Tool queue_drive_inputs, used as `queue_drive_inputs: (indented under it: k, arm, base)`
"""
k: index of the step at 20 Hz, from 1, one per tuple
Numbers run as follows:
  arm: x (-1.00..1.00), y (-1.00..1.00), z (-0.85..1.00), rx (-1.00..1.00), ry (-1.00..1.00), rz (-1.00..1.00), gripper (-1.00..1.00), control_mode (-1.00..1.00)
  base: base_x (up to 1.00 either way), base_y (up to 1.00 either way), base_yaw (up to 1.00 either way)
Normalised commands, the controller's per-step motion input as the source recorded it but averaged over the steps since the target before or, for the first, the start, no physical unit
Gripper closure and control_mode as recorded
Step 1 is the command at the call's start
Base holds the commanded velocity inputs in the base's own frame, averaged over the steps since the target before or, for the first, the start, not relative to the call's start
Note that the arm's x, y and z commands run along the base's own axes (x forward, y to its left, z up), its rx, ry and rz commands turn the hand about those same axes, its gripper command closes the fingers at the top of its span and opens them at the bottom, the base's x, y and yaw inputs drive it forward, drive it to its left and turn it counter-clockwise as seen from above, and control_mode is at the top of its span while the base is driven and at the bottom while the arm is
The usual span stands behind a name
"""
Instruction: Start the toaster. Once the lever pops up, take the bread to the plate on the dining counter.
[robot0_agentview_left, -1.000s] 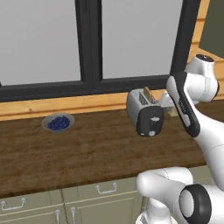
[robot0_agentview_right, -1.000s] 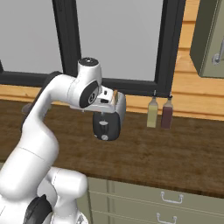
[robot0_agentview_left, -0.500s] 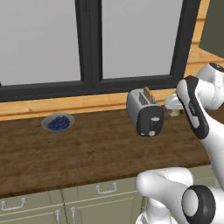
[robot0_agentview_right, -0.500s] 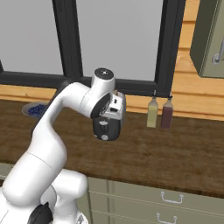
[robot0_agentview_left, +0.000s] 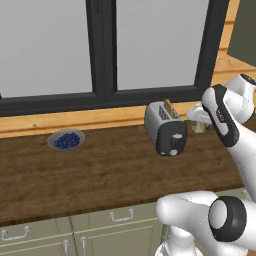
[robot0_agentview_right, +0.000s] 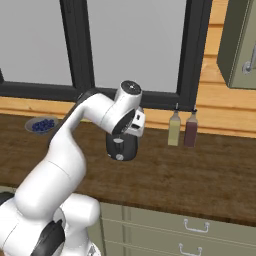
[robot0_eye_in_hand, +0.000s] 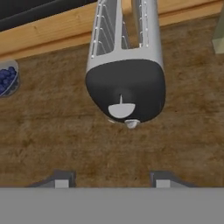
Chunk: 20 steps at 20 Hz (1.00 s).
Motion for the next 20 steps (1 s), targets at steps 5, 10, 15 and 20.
queue_drive_inputs:
  k: [5, 10, 15, 20]
  arm:
    - [0.08, 0.19, -0.45, -0.02, -0.12, -0.07, 1.0, -1.0]
    - [0.4, 0.02, -0.25, 0.0, 0.0, -0.09, 1.0, -1.0]
    - [0.5, 0.19, -0.07, -0.01, 0.0, -0.06, 1.0, -1.0]
    - [0.24, 0.05, -0.24, 0.0, 0.0, -0.02, 1.0, -1.0]
  base:
    - [0.0, 0.0, 0.0]
    - [0.0, 0.0, 0.0]
    - [0.0, 0.0, 0.0]
    - [0.0, 0.0, 0.0]
